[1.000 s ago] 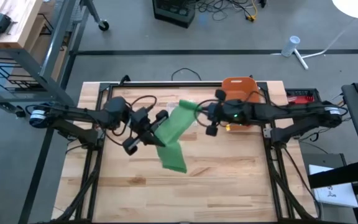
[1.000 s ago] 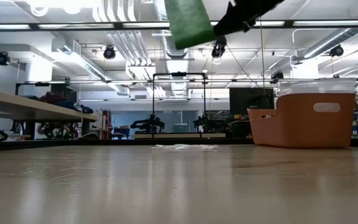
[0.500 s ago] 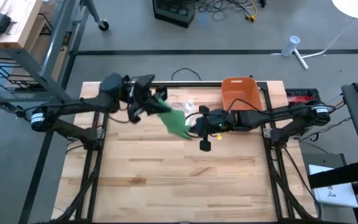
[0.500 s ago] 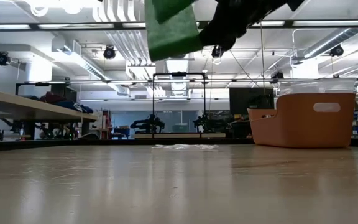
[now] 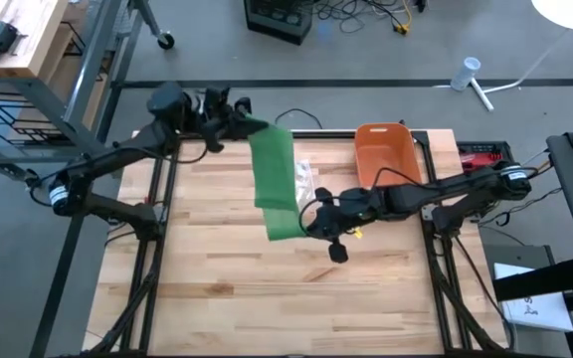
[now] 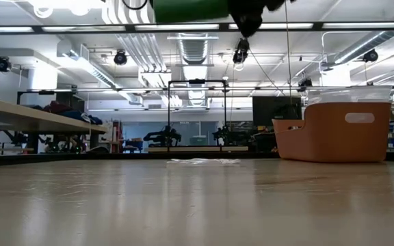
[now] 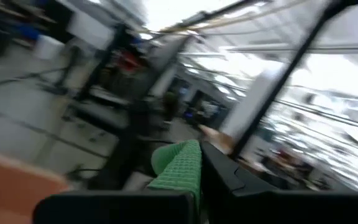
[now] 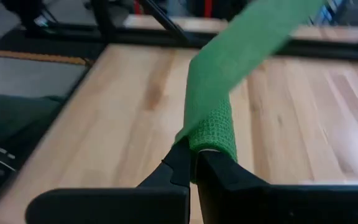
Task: Roll bandage
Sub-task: Roll the green bandage
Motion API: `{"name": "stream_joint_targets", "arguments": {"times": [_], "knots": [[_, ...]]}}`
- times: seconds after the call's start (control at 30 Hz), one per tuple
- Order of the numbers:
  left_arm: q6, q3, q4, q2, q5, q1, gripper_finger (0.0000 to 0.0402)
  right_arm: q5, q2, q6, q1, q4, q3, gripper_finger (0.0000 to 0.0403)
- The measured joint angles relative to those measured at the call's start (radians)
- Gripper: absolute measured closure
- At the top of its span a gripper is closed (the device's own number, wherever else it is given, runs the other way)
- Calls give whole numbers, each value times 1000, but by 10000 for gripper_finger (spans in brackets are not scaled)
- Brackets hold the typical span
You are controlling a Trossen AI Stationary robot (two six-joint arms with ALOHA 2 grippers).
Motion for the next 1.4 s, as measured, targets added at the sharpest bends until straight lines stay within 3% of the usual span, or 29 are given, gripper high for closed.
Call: {"name": "stream_joint_targets", "arguments": {"times": [0.1,0.33,0.47,0.9,1.1,1.4], "knots": [[52,8,-63,0,-49,39,401,-21,-1,-20,28,-1,32,403],[69,-21,-127,1,-59,110,401,-44,-1,-75,72,-8,106,403],[120,-41,-218,5,-52,110,379,-51,-1,-104,83,-7,137,403],[328,-196,-386,5,-48,112,196,-63,0,-90,118,-11,207,403],[363,-282,-394,5,32,107,114,-119,1,-84,128,-12,243,403],[466,-441,-390,3,49,93,44,-114,1,-1,127,-86,322,403]]}}
